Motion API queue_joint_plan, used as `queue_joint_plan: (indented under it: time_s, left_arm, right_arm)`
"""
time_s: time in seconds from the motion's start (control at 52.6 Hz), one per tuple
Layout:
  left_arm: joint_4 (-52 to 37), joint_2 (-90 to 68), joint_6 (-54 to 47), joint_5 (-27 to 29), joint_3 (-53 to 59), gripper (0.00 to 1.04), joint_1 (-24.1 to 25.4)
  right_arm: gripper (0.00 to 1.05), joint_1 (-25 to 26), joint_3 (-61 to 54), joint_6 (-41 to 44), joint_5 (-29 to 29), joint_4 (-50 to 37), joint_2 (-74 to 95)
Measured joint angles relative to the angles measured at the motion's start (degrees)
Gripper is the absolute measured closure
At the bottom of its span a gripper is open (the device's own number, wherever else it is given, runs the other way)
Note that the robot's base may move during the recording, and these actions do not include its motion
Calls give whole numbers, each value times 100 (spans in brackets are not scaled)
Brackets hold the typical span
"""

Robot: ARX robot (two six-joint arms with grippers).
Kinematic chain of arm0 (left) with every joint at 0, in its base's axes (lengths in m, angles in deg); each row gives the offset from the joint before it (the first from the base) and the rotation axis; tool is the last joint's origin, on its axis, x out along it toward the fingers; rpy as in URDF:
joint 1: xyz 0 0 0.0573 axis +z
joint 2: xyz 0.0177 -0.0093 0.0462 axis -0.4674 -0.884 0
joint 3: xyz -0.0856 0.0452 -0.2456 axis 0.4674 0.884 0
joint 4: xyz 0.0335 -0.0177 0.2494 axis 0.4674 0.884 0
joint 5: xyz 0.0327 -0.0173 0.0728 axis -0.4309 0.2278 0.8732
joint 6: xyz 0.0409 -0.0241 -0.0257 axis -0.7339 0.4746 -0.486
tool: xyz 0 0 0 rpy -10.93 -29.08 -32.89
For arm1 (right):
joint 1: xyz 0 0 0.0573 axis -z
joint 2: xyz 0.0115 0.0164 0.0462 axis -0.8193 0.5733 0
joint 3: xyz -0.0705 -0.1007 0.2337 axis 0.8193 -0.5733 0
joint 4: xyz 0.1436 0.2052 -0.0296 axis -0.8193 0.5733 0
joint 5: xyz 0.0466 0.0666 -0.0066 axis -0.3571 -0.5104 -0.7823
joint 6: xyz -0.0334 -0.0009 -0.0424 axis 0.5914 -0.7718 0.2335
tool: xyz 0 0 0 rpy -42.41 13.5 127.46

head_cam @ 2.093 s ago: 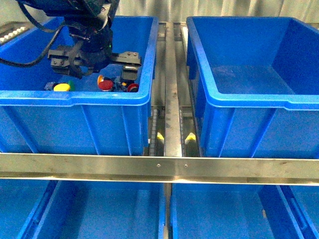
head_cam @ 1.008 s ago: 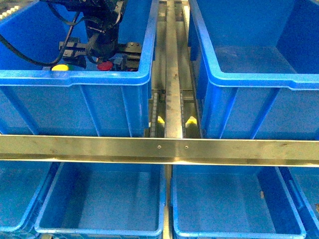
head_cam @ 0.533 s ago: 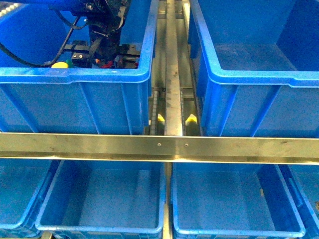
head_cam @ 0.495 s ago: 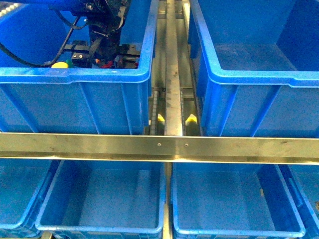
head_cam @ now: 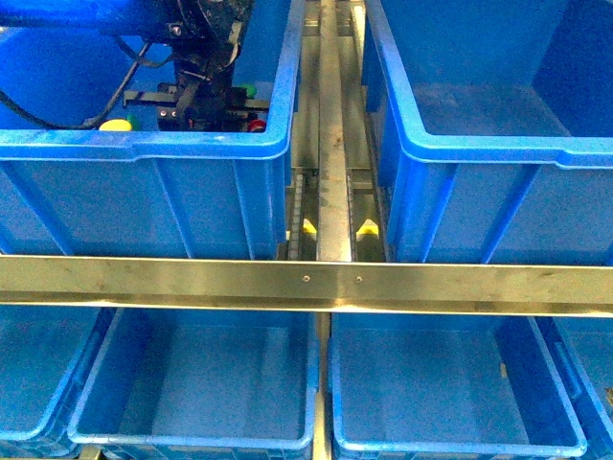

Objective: Pick red and yellow buttons and place in box

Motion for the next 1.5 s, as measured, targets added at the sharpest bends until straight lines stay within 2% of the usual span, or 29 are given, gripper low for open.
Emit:
queue_joint_plan:
  time_s: [0.209, 0.323, 0.514, 0.723, 0.856, 0.932, 1.008, 1.103, 1.217, 1.313, 1.503]
  left_arm:
    - [-1012, 1244, -227, -319, 1902, 72, 109]
    - [-1749, 2371, -339, -813, 3241, 72, 258]
    - [-3344, 4256, -756, -1991, 5434, 72, 573]
    - [-4594, 5648, -741, -3368, 7429, 72, 813]
    - [-5622, 6201, 114, -4616, 8526, 72, 916]
    - [-6605, 6441, 1154, -5375, 9073, 72, 872]
    - [-7538, 6540, 2085, -5786, 9331, 72, 671]
    - [-8323, 6533, 3005, -5998, 9335, 72, 114]
    - [-8225, 6210, 3224, -6122, 9023, 72, -667]
    - [-8037, 5759, 3233, -6124, 8671, 72, -1097]
    - [-7862, 5027, 3283, -5862, 7908, 72, -1512]
  right_arm:
    - [7, 0, -2, 0, 0, 0, 0]
    - [7, 0, 0, 0, 0, 0, 0]
    - [7, 0, 0, 0, 0, 0, 0]
    - [7, 0, 0, 0, 0, 0, 0]
    - [7, 0, 0, 0, 0, 0, 0]
    - [7, 0, 0, 0, 0, 0, 0]
    - [7, 0, 0, 0, 0, 0, 0]
    - [7, 0, 0, 0, 0, 0, 0]
    - [7, 0, 0, 0, 0, 0, 0]
    - [7, 0, 0, 0, 0, 0, 0]
    - [7, 0, 0, 0, 0, 0, 0]
